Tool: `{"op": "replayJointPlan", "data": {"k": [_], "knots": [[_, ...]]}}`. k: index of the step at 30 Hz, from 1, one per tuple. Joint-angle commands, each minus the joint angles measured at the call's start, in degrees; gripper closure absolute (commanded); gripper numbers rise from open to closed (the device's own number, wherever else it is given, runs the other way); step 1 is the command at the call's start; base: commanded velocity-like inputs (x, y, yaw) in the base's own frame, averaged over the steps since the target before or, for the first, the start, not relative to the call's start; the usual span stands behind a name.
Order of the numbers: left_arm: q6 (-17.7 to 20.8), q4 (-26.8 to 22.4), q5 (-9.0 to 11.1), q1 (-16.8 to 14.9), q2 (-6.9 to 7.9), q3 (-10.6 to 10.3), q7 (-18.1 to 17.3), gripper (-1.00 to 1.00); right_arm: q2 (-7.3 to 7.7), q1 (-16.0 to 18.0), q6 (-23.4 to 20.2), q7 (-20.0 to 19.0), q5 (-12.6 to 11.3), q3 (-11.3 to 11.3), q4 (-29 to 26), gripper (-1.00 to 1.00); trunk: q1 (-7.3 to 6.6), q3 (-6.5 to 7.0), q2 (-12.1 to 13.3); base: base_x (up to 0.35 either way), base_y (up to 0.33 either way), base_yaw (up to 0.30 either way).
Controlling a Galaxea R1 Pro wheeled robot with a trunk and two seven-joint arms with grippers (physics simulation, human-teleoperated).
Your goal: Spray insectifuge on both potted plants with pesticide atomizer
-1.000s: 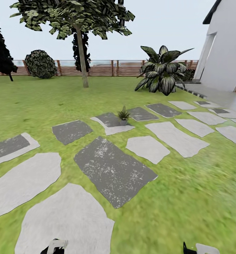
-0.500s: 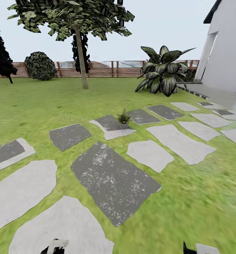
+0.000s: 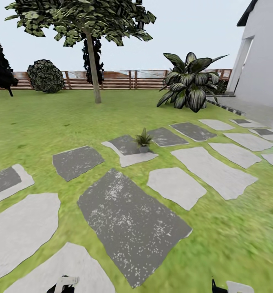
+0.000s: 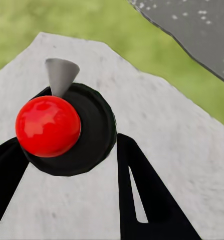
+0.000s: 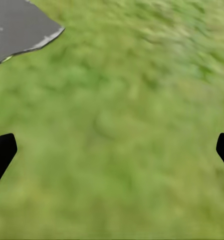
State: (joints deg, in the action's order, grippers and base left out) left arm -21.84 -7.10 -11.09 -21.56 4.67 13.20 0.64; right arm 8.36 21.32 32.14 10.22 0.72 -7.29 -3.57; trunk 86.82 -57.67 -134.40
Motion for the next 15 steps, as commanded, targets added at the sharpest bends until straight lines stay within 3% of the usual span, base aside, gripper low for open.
{"op": "replayJointPlan", "data": {"k": [1, 15], "knots": [[-0.22, 0.07, -0.6, -0.02, -0.01, 0.41, 0.06, 1.0, -0.01, 0.03, 0.21, -0.03, 0.11, -0.27, 0.05, -1.0, 0.02, -0.05, -0.02, 0.34, 0.0, 0.0], [-0.22, 0.05, -0.62, -0.04, -0.01, 0.35, 0.08, 1.0, 0.24, 0.03, 0.21, -0.04, 0.08, -0.27, 0.05, -1.0, 0.02, -0.05, -0.02, 0.34, 0.0, 0.0]]}}
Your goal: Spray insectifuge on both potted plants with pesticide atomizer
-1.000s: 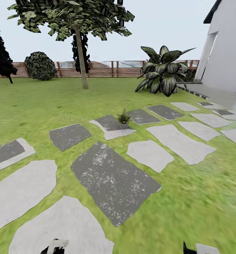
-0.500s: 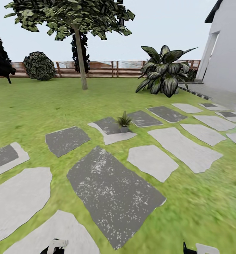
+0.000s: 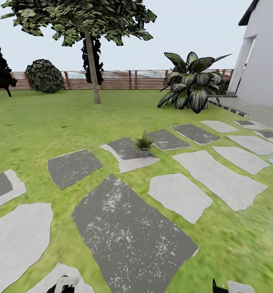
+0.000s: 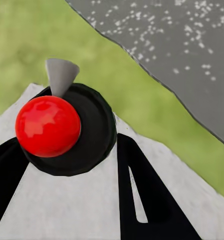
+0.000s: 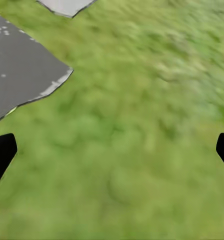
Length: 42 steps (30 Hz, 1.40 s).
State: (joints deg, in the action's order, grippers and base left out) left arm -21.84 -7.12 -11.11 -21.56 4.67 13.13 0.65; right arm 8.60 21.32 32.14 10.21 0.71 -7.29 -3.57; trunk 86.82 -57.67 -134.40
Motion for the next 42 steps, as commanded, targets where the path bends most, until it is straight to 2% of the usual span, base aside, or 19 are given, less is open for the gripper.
{"op": "replayJointPlan", "data": {"k": [1, 42], "knots": [[-0.22, 0.07, -0.62, -0.05, -0.01, 0.41, 0.06, 1.0, 0.0, 0.03, 0.21, -0.04, 0.09, -0.27, 0.05, -1.0, 0.02, -0.05, -0.02, 0.34, 0.0, 0.0], [-0.22, 0.09, -0.58, -0.06, -0.01, 0.49, 0.06, 1.0, -0.07, 0.03, 0.21, -0.01, 0.17, -0.27, 0.05, -1.0, 0.02, -0.05, -0.02, 0.34, 0.0, 0.0]]}}
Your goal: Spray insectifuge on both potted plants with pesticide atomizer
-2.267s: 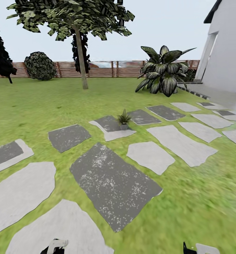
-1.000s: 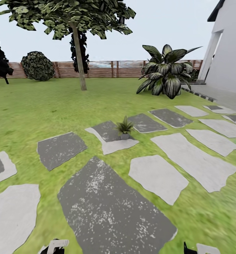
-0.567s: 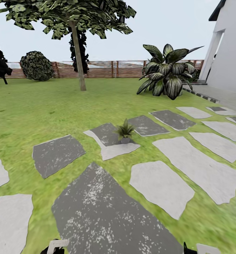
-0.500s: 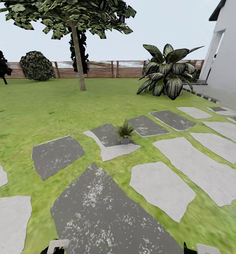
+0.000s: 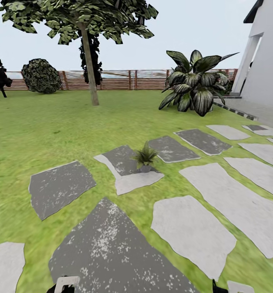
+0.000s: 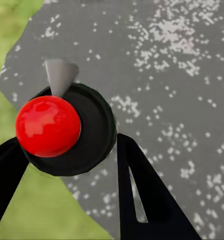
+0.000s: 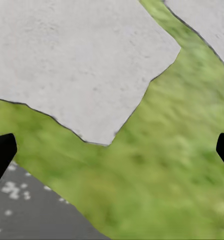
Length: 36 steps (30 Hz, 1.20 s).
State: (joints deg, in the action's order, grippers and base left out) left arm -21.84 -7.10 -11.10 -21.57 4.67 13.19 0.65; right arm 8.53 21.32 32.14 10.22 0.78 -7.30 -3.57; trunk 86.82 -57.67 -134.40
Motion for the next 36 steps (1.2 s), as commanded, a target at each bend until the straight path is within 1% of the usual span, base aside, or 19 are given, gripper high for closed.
{"op": "replayJointPlan", "data": {"k": [1, 36], "knots": [[-0.22, 0.07, -0.6, -0.03, -0.01, 0.43, 0.06, 1.0, -0.01, 0.03, 0.21, -0.02, 0.1, -0.26, 0.05, -1.0, 0.02, -0.05, -0.02, 0.34, 0.0, 0.0], [-0.22, 0.07, -0.59, -0.03, -0.01, 0.43, 0.11, 1.0, -0.01, 0.03, 0.21, -0.02, 0.1, -0.26, 0.05, -1.0, 0.02, -0.05, -0.02, 0.34, 0.0, 0.0]]}}
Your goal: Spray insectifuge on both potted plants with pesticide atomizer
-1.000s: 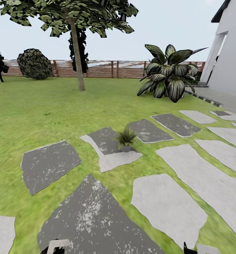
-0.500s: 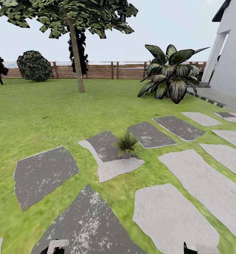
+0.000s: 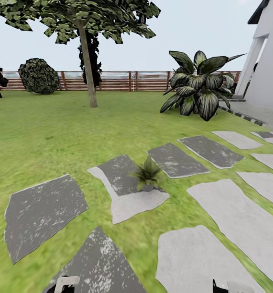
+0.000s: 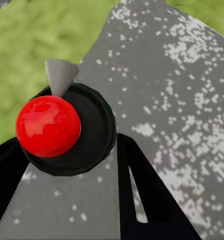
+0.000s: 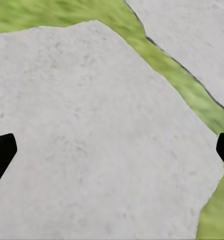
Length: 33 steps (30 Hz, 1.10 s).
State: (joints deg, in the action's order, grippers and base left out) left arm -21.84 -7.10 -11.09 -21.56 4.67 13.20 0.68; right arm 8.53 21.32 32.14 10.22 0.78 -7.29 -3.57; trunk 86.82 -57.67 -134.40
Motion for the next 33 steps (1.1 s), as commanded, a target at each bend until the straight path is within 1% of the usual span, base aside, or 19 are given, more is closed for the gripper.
{"op": "replayJointPlan", "data": {"k": [1, 9, 15, 25, 33], "knots": [[-0.22, 0.06, -0.6, -0.05, -0.01, 0.42, 0.06, 1.0, -0.01, 0.03, 0.21, -0.02, 0.1, -0.27, 0.05, -1.0, 0.02, -0.05, -0.02, 0.34, 0.0, -0.005], [-0.22, 0.05, -0.6, -0.06, -0.01, 0.42, 0.04, 1.0, -0.01, 0.03, 0.21, -0.02, 0.09, -0.27, 0.05, -1.0, 0.02, 0.25, -0.02, 0.34, 0.002, -0.168], [-0.22, 0.06, -0.6, -0.03, -0.01, 0.37, 0.02, 1.0, -0.01, 0.03, 0.21, -0.02, 0.04, -0.27, 0.05, -1.0, 0.02, 0.49, -0.02, 0.337, 0.109, -0.197], [-0.22, 0.06, -0.69, -0.02, -0.01, 0.33, 0.02, 1.0, -0.01, 0.03, 0.22, -0.19, 0.06, -0.27, 0.05, -1.0, 0.02, 0.52, -0.02, 0.333, 0.142, -0.014], [-0.22, 0.06, -0.69, -0.05, -0.01, 0.33, 0.02, 1.0, -0.18, 0.03, 0.21, 0.0, -0.05, -0.27, 0.02, -1.0, 0.02, 0.52, -0.02, 0.332, 0.013, 0.0]]}}
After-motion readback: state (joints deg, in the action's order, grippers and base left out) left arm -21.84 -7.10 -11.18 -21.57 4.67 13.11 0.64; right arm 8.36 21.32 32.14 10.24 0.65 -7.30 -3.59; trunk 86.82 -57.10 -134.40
